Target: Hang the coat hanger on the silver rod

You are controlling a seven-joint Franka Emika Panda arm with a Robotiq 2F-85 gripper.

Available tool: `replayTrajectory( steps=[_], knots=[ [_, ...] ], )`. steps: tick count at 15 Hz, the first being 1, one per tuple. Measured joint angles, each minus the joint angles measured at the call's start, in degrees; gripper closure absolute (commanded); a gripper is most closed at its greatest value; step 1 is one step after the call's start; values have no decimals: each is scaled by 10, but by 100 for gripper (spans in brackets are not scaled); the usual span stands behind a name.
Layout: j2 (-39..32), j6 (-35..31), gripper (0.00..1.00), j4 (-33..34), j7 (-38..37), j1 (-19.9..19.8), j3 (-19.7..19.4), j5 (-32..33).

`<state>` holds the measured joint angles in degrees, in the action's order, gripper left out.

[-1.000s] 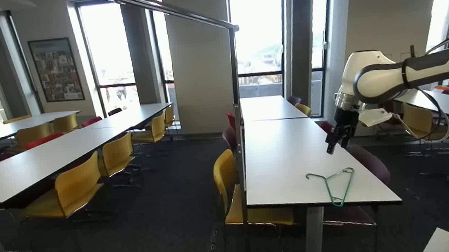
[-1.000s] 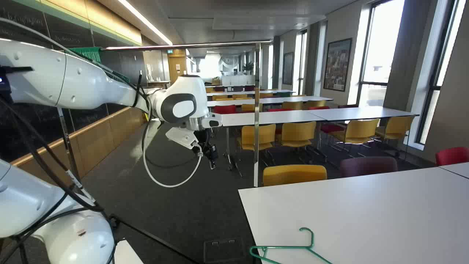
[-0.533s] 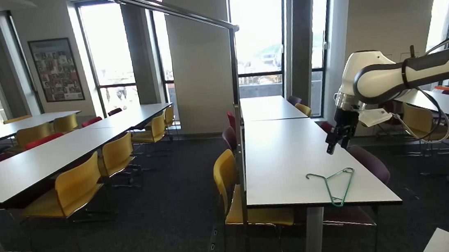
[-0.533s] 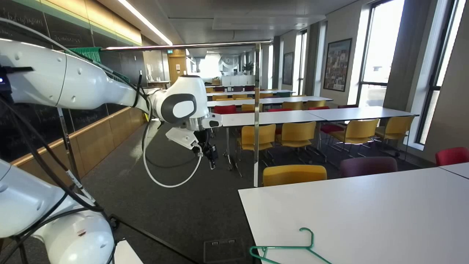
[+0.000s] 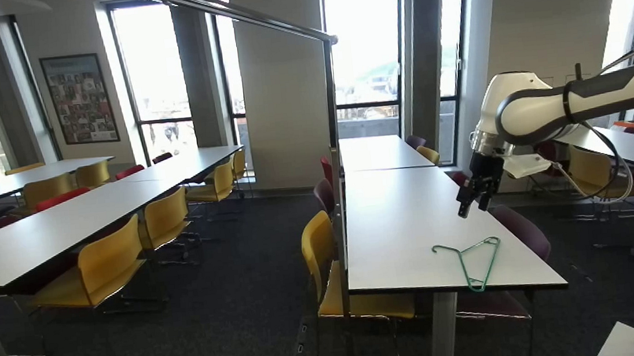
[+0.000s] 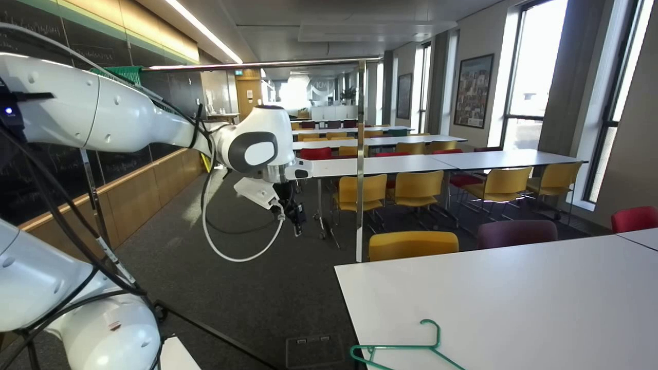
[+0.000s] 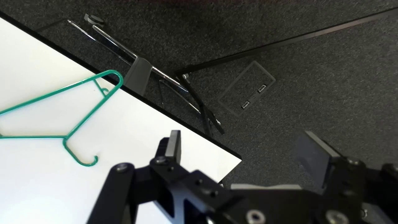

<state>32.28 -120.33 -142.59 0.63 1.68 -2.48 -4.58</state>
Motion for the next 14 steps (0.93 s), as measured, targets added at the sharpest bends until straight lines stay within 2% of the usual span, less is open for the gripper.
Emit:
replayTrajectory(
  steps=[4,9,14],
  knots=[
    [-36,-51,0,32,-32,-19,-21,-22],
    [-131,-113,0,88,-127,-82,-26,-5],
    [-226,-103,0,141,-261,-124,-27,41]
  ],
)
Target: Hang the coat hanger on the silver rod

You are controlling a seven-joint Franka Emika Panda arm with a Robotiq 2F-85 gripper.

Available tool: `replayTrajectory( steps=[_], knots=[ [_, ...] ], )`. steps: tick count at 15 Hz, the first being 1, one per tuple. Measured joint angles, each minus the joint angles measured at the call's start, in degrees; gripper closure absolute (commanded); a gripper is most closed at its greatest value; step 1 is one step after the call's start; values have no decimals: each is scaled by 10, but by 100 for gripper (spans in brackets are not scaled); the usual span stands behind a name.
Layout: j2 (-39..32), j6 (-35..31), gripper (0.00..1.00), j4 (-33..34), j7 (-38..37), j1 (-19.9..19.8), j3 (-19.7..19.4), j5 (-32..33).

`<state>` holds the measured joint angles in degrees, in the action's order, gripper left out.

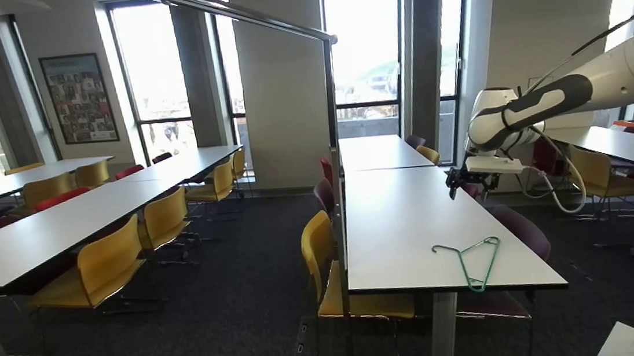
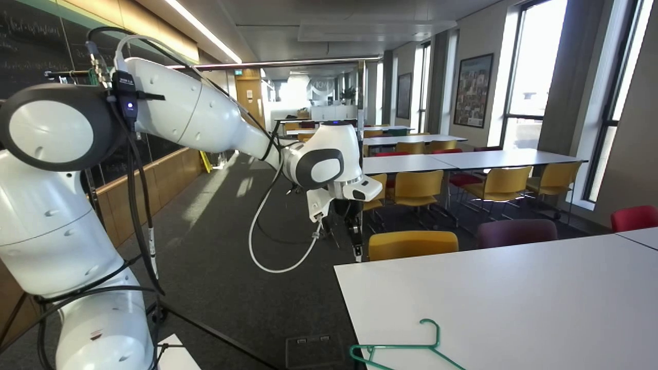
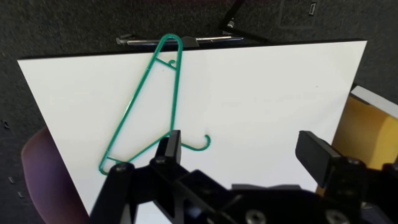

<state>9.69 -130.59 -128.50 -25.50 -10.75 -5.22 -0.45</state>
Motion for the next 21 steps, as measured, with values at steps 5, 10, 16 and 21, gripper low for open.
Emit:
replayTrajectory(
  steps=[5,10,16,21],
  knots=[
    [-21,24,0,24,-32,-1,0,1],
    [-32,18,0,24,-42,0,0,2],
    [-148,-95,0,29,-185,-2,-33,62],
    [-245,-105,0,83,-225,-5,-83,29]
  ],
)
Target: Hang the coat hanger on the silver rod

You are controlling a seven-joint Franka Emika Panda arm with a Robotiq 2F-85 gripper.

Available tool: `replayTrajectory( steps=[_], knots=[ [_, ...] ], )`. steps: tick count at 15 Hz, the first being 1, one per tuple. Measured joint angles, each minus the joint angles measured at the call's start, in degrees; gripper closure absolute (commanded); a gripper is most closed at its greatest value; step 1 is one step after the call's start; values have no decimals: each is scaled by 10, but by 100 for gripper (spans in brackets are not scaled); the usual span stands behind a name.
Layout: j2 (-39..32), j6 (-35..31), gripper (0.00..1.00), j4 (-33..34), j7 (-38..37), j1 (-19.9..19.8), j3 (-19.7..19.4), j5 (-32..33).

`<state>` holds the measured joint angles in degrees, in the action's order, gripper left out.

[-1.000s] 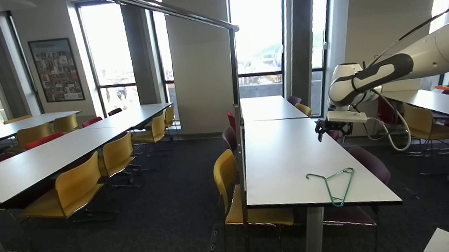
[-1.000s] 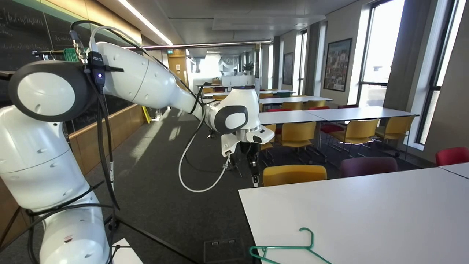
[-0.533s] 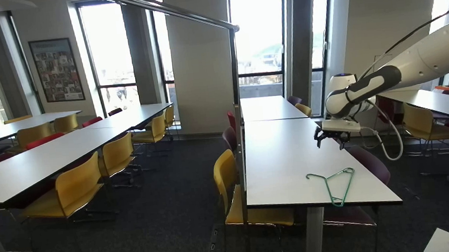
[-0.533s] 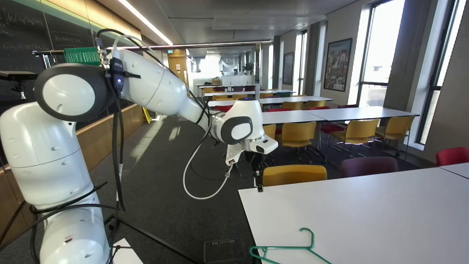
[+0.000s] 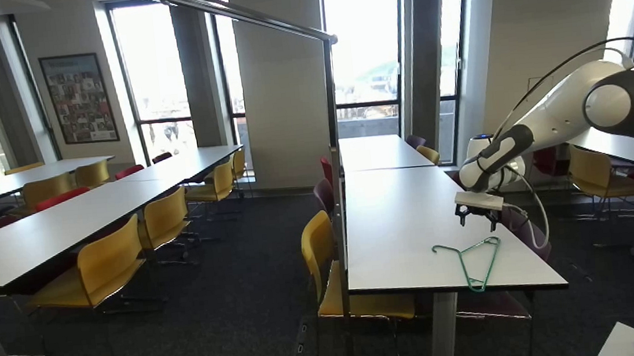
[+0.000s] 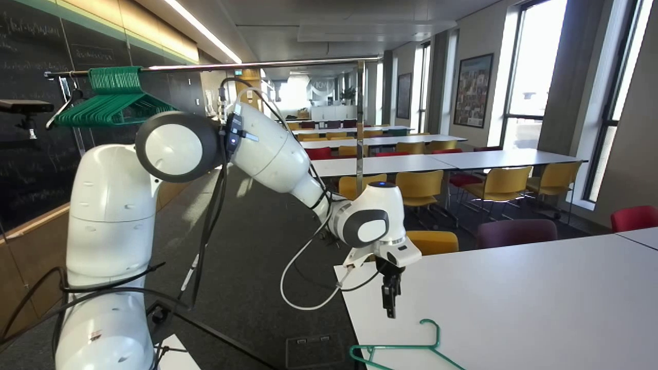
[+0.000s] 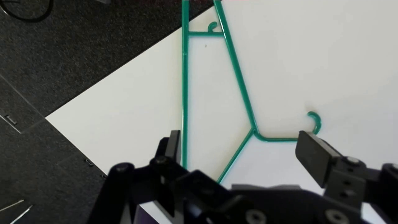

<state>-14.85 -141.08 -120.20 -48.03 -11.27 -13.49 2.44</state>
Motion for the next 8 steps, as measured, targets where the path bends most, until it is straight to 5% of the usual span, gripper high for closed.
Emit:
replayTrajectory(
  steps=[8],
  knots=[
    [-34,2,0,36,1,-7,-11,-33]
  ],
)
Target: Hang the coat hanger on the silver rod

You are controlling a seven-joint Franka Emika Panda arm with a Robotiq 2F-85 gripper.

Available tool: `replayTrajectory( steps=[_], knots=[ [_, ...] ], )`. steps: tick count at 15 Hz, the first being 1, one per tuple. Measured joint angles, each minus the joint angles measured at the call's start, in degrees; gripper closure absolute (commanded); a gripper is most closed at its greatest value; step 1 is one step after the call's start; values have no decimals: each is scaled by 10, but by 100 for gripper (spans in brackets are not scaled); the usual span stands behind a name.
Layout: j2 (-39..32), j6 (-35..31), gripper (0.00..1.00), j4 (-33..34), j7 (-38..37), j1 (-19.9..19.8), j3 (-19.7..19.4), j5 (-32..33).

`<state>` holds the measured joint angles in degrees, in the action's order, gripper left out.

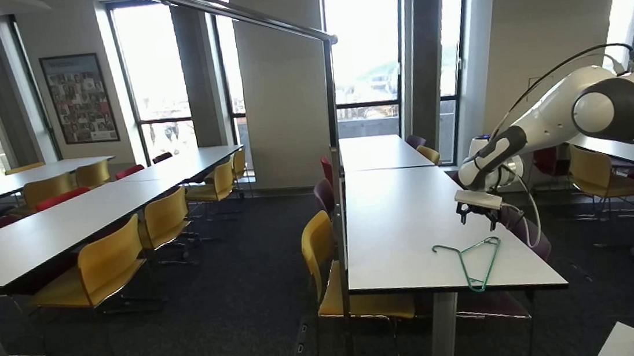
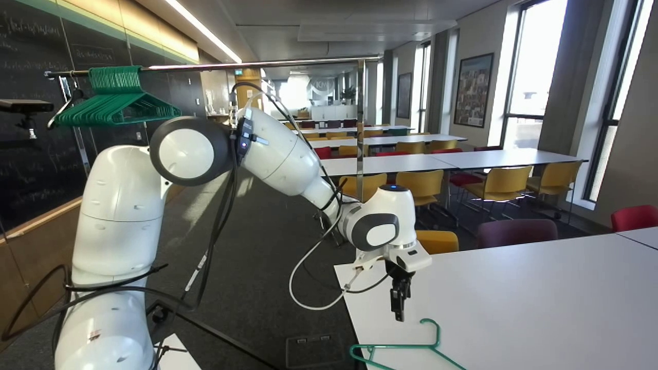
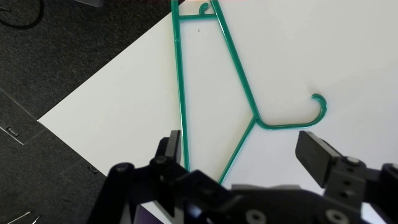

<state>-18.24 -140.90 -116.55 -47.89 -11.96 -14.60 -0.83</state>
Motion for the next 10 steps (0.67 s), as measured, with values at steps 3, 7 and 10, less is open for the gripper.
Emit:
replayTrajectory(
  steps=[3,7,10],
  knots=[
    [-1,0,0,0,0,0,0,0],
    [-14,0,0,0,16,-1,-6,0],
    [-27,0,0,0,41,-6,-19,-3]
  ],
)
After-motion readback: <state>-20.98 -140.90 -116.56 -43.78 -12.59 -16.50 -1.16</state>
